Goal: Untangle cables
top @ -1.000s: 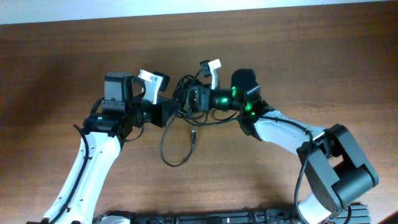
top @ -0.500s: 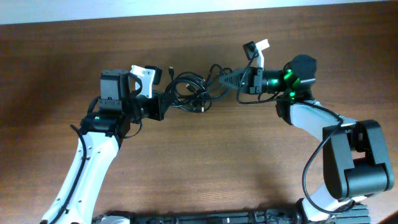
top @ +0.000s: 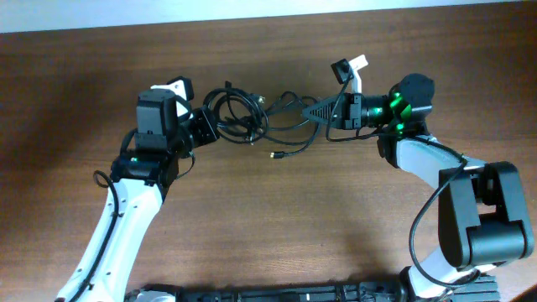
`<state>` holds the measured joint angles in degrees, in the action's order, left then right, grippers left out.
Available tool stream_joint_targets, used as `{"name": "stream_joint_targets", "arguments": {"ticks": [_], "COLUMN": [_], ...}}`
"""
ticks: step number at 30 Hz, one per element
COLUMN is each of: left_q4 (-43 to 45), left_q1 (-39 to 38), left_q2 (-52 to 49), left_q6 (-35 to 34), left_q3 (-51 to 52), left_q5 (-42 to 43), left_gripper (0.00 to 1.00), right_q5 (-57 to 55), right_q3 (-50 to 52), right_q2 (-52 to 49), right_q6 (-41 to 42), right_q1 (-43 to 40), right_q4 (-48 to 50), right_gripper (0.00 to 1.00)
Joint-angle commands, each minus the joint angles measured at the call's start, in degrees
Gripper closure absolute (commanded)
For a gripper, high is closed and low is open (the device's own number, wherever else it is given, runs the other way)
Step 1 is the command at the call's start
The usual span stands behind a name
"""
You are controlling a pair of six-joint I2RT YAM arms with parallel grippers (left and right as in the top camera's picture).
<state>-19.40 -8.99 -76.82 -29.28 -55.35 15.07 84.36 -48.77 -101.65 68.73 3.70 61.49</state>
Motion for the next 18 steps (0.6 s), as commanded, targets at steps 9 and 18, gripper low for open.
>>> {"name": "stream_joint_targets", "arguments": {"ticks": [9, 18], "left_q4": [-0.13, 3.82], "left_q1": [2.89, 2.89], "left_q2": [-0.33, -0.33], "left_q6": [-0.61, 9.7], "left_q3": [0.98, 0.98], "left_q5": [-12.9, -2.08], "left_gripper": [1.0, 1.0], "right_q5": [-1.2, -12.59], "right_q3": [-1.05, -1.05], "right_q2": [0.98, 0.98], "right_q6": [-6.34, -13.03], "right_q1": [-3.98, -0.55], "right_q4": [0.9, -1.53], "right_gripper": [0.53, 0.27]}}
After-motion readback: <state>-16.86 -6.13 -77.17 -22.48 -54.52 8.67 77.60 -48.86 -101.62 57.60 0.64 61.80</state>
